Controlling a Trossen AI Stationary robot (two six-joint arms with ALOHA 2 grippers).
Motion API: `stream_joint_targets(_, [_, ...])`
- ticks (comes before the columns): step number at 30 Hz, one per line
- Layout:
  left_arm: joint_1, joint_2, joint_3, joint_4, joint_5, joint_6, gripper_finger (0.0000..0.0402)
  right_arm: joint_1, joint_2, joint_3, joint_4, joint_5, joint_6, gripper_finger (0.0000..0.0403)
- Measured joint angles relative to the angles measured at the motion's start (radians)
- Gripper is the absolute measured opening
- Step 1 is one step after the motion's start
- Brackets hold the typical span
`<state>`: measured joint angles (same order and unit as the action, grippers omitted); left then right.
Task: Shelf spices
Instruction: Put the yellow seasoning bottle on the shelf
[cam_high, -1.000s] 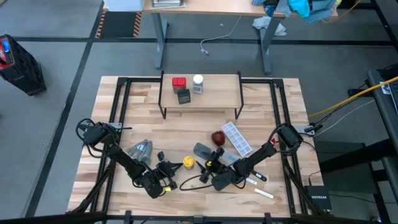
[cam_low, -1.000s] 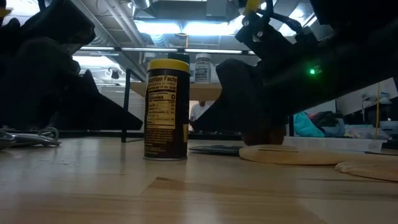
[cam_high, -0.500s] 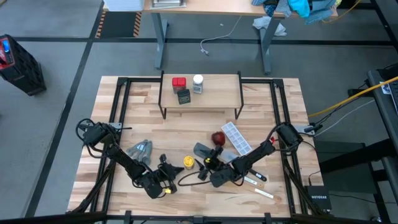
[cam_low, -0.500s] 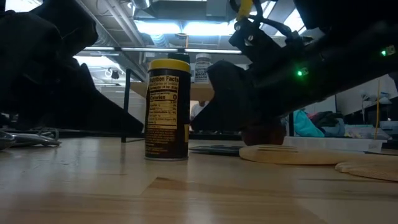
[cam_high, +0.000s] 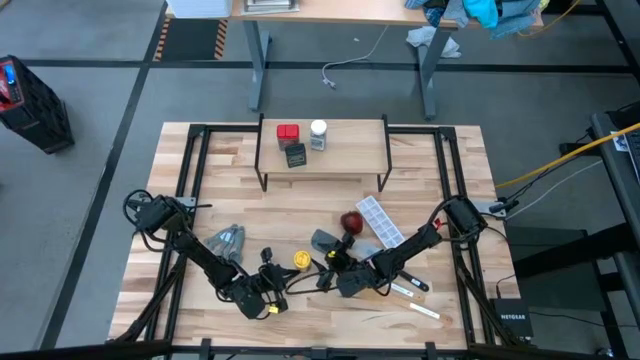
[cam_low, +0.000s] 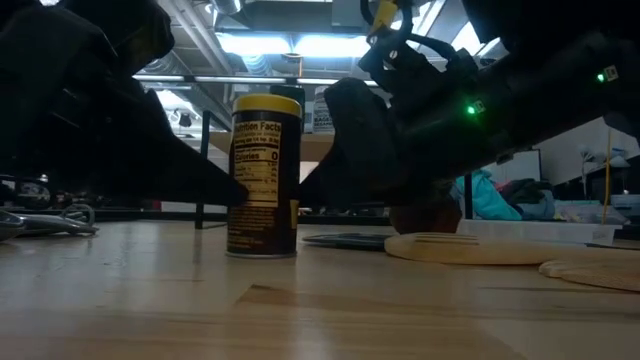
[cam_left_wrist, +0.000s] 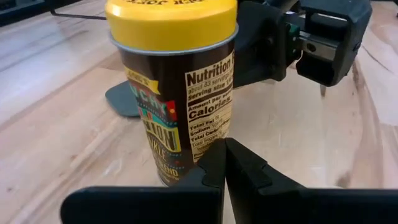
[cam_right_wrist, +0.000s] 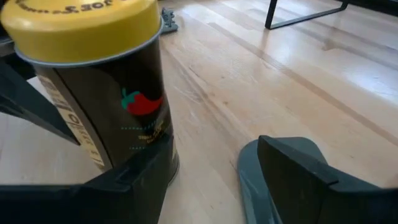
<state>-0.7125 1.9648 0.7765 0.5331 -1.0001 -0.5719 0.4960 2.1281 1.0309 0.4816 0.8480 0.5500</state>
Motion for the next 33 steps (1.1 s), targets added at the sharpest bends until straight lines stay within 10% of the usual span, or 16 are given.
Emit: stream_joint_targets(33, [-0.008,-0.001,-0.002,-0.243,-0.106,-0.136,0.0003,0.002,0.000,0.001,0.021,-0.208,0.143,0.0244])
